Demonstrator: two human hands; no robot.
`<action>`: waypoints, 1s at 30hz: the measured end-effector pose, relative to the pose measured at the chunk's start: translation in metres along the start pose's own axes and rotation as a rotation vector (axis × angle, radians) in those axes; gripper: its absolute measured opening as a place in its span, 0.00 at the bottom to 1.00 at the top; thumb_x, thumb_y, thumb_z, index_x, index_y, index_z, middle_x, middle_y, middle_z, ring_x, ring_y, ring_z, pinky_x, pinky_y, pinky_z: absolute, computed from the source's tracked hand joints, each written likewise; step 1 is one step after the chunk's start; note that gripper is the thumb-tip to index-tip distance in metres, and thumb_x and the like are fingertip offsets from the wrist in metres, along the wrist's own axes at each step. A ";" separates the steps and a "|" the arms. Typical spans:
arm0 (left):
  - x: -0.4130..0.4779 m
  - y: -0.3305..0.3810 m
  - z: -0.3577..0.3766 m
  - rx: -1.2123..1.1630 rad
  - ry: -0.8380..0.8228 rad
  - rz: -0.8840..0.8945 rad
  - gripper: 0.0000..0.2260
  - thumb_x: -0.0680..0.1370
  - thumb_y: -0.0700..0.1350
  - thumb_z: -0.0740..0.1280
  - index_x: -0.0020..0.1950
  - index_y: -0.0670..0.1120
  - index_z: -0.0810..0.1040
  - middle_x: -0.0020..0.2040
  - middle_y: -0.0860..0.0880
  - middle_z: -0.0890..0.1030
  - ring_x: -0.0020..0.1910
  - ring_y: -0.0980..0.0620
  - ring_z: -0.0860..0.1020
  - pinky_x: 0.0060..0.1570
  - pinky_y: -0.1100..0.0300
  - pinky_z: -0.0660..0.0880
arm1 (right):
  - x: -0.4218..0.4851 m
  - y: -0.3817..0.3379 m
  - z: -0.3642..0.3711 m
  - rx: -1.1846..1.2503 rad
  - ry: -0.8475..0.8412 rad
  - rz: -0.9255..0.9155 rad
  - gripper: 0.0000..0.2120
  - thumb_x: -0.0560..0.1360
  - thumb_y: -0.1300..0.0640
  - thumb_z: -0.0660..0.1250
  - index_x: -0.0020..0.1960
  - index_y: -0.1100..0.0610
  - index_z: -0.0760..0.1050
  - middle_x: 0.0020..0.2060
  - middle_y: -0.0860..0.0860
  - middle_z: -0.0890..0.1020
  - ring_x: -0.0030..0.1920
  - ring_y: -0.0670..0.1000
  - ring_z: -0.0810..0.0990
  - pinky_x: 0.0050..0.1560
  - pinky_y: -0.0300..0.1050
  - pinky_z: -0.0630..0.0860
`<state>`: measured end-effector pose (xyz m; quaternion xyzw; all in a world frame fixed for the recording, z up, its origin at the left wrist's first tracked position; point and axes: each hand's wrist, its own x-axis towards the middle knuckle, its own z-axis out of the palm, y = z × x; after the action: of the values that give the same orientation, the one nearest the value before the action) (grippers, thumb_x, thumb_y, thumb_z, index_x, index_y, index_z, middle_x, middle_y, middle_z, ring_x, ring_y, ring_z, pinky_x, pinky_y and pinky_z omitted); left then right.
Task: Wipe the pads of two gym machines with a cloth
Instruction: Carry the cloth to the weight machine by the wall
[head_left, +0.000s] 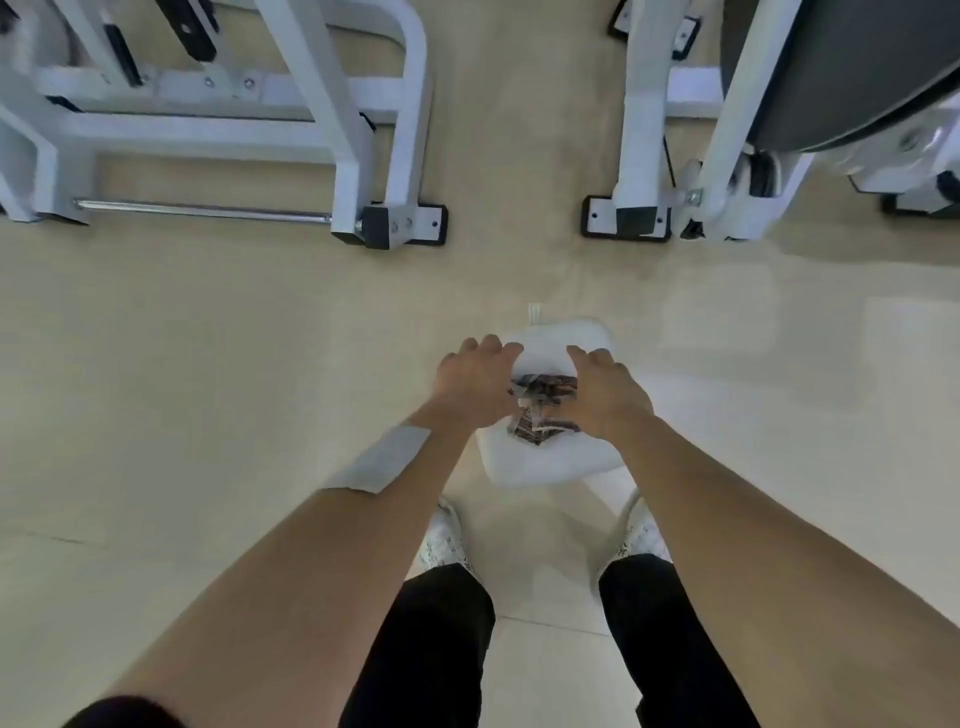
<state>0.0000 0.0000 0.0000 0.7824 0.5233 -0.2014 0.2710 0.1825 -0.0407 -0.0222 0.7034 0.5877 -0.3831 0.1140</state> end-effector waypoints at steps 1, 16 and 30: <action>0.010 0.003 0.015 0.007 -0.034 0.000 0.30 0.75 0.51 0.69 0.75 0.53 0.63 0.70 0.48 0.69 0.66 0.44 0.69 0.58 0.49 0.72 | 0.007 0.005 0.015 0.006 -0.022 0.022 0.38 0.75 0.46 0.70 0.77 0.48 0.53 0.68 0.54 0.66 0.64 0.59 0.69 0.54 0.55 0.75; 0.022 0.029 0.020 -0.216 -0.081 -0.140 0.10 0.81 0.45 0.57 0.59 0.49 0.73 0.52 0.47 0.80 0.50 0.45 0.77 0.45 0.51 0.76 | 0.017 0.022 0.013 0.290 -0.124 -0.043 0.14 0.71 0.49 0.71 0.51 0.52 0.70 0.42 0.51 0.79 0.42 0.54 0.78 0.43 0.49 0.76; -0.198 0.196 -0.330 -0.679 0.263 -0.199 0.13 0.80 0.54 0.65 0.56 0.46 0.76 0.46 0.46 0.81 0.46 0.45 0.80 0.44 0.51 0.78 | -0.257 -0.029 -0.353 0.552 -0.031 -0.153 0.16 0.74 0.51 0.70 0.56 0.54 0.69 0.48 0.54 0.80 0.47 0.54 0.81 0.38 0.49 0.80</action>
<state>0.1186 0.0097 0.4151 0.6127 0.6639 0.0602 0.4246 0.2953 -0.0068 0.3994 0.6555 0.5108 -0.5468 -0.1019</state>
